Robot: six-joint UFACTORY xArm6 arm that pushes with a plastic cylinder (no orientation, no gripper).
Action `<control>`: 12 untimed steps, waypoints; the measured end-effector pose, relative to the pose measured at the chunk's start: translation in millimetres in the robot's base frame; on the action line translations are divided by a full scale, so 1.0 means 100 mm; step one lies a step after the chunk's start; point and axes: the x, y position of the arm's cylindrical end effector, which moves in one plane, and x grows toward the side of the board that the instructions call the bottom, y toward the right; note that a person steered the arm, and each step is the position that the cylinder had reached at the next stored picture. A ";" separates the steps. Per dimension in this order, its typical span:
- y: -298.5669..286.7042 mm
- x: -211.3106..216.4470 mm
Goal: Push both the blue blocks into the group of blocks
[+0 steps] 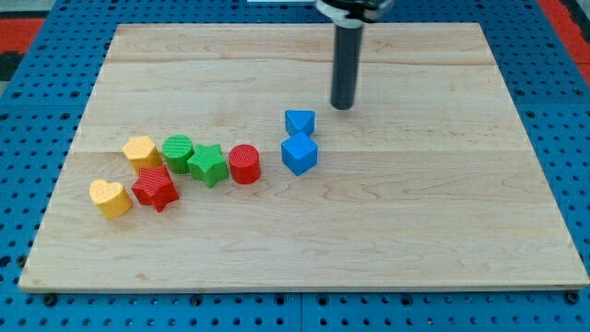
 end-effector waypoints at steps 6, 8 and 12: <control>0.11 0.49; -1.26 0.82; -1.06 0.11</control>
